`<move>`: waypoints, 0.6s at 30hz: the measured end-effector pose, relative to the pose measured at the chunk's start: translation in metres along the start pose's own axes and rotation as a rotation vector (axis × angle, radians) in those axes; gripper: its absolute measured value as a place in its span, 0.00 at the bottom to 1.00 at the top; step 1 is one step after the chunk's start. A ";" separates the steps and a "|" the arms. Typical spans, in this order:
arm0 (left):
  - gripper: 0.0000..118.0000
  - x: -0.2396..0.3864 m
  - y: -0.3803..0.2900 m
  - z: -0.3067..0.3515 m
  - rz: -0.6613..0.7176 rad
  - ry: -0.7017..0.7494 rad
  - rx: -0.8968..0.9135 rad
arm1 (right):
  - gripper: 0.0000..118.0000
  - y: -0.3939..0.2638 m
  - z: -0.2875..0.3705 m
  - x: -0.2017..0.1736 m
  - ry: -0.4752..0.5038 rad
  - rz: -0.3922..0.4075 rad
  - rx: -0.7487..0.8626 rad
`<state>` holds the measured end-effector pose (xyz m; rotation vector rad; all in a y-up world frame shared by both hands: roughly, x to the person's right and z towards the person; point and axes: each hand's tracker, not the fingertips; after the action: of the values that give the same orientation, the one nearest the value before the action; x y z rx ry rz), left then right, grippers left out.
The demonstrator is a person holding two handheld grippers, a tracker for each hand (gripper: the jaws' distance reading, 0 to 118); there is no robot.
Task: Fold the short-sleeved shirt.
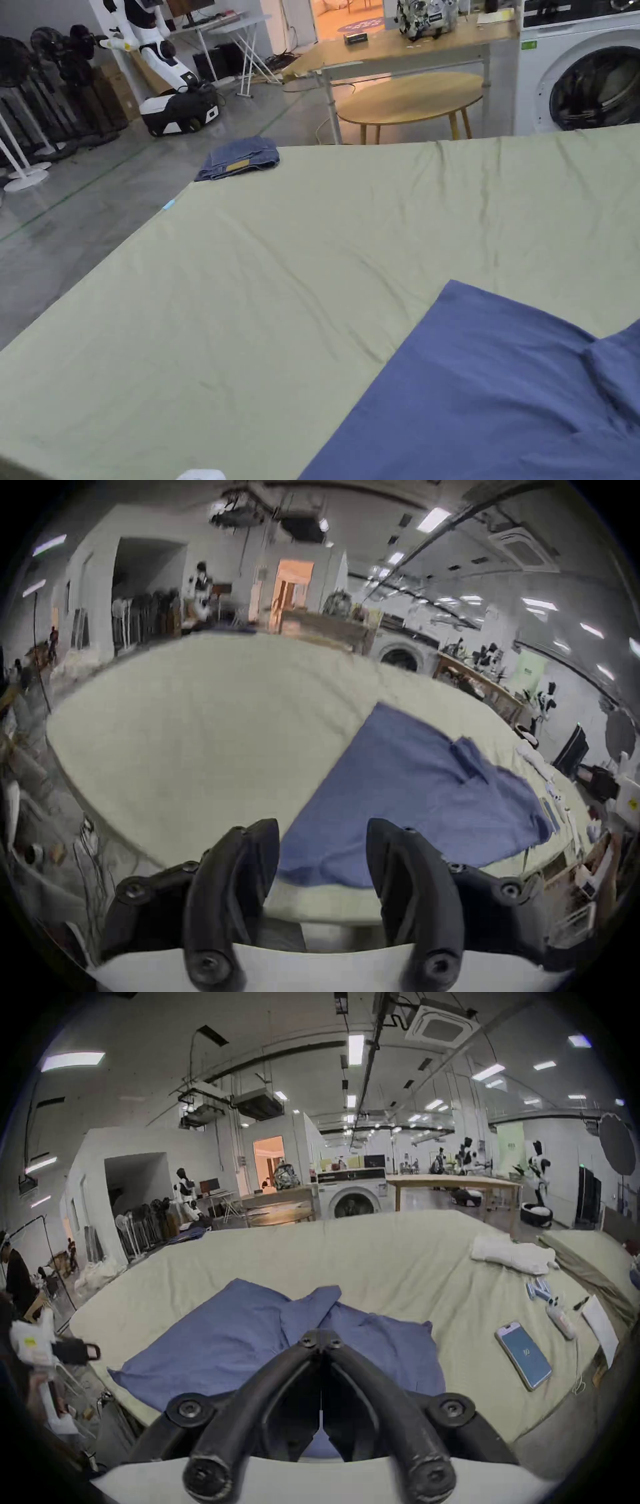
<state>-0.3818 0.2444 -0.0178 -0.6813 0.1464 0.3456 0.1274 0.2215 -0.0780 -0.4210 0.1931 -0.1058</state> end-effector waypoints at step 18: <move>0.01 0.018 -0.025 -0.072 -0.006 0.094 -0.148 | 0.11 0.014 -0.025 0.010 -0.008 0.021 -0.066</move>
<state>-0.3575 0.1853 -0.0634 -0.8444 0.2099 0.3207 0.1334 0.2231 -0.1077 -0.4850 0.1932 -0.0772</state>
